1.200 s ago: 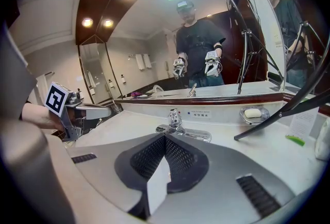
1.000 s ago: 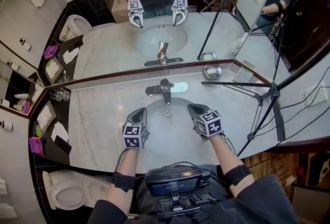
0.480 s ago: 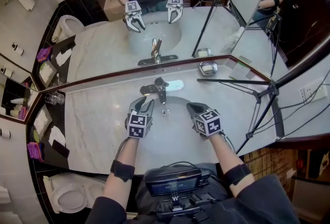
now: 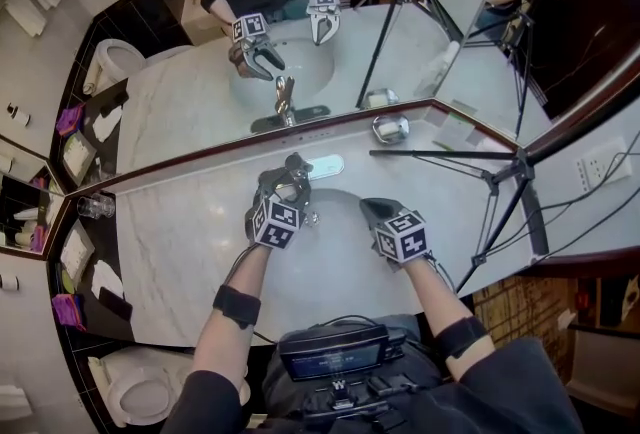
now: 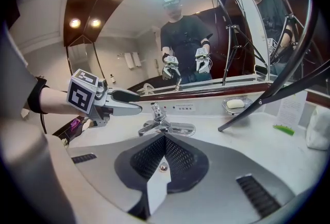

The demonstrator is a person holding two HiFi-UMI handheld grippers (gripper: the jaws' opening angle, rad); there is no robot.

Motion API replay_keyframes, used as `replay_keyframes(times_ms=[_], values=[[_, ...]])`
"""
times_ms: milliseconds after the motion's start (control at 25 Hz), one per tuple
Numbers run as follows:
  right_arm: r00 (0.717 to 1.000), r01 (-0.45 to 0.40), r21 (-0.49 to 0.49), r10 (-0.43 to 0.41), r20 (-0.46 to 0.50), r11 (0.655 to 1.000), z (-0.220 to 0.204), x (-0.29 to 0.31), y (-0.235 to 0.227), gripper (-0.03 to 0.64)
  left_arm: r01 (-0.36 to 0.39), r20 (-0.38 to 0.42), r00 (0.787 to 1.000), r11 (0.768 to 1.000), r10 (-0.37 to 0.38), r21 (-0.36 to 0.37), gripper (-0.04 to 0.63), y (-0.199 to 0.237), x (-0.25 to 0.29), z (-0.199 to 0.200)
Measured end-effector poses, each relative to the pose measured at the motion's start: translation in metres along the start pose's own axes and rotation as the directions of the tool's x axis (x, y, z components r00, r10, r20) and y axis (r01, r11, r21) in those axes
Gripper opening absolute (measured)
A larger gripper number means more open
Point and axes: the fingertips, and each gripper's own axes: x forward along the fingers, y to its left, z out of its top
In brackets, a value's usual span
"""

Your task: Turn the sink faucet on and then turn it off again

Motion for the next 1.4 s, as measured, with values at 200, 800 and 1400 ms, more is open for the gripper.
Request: replay_keyframes(times_ms=[200, 800, 1400], values=[[1.000, 0.020, 0.014, -0.020, -0.002, 1.000, -0.004, -0.004, -0.012, 0.023, 0.018, -0.042, 0.999, 0.994, -0.014, 0.109, 0.239, -0.002, 0.026, 0.004], [0.998, 0.057, 0.009, -0.057, 0.008, 0.998, 0.004, 0.000, -0.026, 0.025, 0.075, -0.120, 0.992, 0.957, -0.042, 0.281, 0.229, -0.019, 0.063, -0.006], [0.999, 0.043, -0.020, -0.044, -0.009, 0.999, 0.004, 0.011, -0.014, 0.025, 0.039, -0.123, 0.992, 0.933, 0.006, 0.357, 0.186, -0.020, 0.064, -0.010]])
